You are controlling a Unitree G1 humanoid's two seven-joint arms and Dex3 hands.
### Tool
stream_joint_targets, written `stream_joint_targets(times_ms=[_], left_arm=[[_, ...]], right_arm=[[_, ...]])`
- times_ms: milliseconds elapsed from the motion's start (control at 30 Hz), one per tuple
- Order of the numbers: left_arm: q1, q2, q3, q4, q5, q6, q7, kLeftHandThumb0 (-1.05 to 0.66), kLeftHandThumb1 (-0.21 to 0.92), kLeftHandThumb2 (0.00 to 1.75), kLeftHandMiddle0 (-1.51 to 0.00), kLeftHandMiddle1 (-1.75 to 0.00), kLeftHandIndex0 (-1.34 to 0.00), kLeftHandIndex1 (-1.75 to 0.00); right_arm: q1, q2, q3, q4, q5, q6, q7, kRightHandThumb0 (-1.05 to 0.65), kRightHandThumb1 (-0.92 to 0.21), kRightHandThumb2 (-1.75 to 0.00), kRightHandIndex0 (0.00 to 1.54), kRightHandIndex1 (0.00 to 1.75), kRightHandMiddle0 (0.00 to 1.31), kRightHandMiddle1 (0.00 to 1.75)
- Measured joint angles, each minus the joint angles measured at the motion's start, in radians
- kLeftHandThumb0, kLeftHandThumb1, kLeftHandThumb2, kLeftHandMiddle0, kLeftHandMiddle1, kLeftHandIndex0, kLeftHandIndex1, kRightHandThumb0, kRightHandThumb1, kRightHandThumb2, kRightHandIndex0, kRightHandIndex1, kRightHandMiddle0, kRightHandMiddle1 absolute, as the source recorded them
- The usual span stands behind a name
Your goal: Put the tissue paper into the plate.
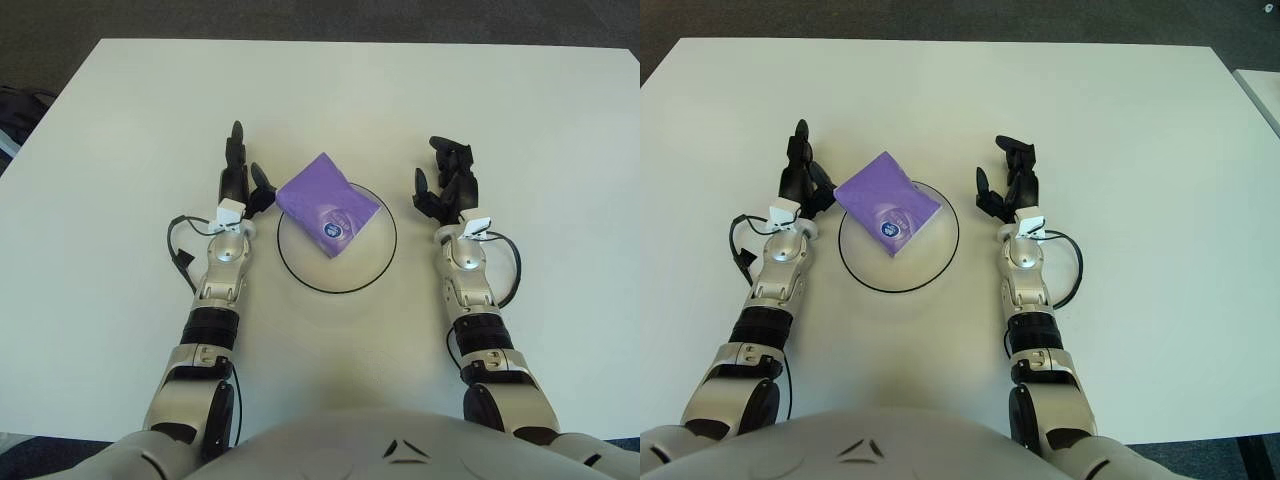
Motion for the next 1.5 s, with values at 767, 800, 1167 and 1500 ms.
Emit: stream_joint_targets(times_ms=[767, 800, 1167, 1500], left_arm=[[-0.02, -0.002, 0.002, 0.079, -0.001, -0.089, 0.007, -0.84, 0.92, 1.2, -0.09, -0.03, 0.0, -0.3], [-0.021, -0.002, 0.002, 0.081, -0.002, -0.093, 0.007, -0.84, 0.92, 1.2, -0.09, -0.03, 0.0, -0.3], [-0.021, -0.001, 0.001, 0.093, -0.001, -0.113, 0.007, -0.85, 0.92, 1.21, -0.08, -0.01, 0.0, -0.28], [-0.02, -0.002, -0.002, 0.095, -0.001, -0.114, 0.006, -0.86, 0.92, 1.21, -0.08, -0.01, 0.0, -0.27]], right_arm=[[-0.023, 0.006, -0.045, 0.052, 0.083, -0.043, 0.079, -0.57, -0.92, -0.85, 0.26, 0.27, 0.0, 0.87], [-0.024, 0.006, -0.046, 0.054, 0.088, -0.044, 0.084, -0.57, -0.92, -0.86, 0.25, 0.26, 0.0, 0.84], [-0.032, -0.002, -0.041, 0.111, 0.094, -0.157, 0.136, -0.63, -0.92, -0.93, 0.1, 0.11, 0.0, 0.38], [-0.031, -0.013, -0.027, 0.118, 0.079, -0.171, 0.15, -0.73, -0.92, -1.01, 0.04, 0.05, 0.0, 0.17]])
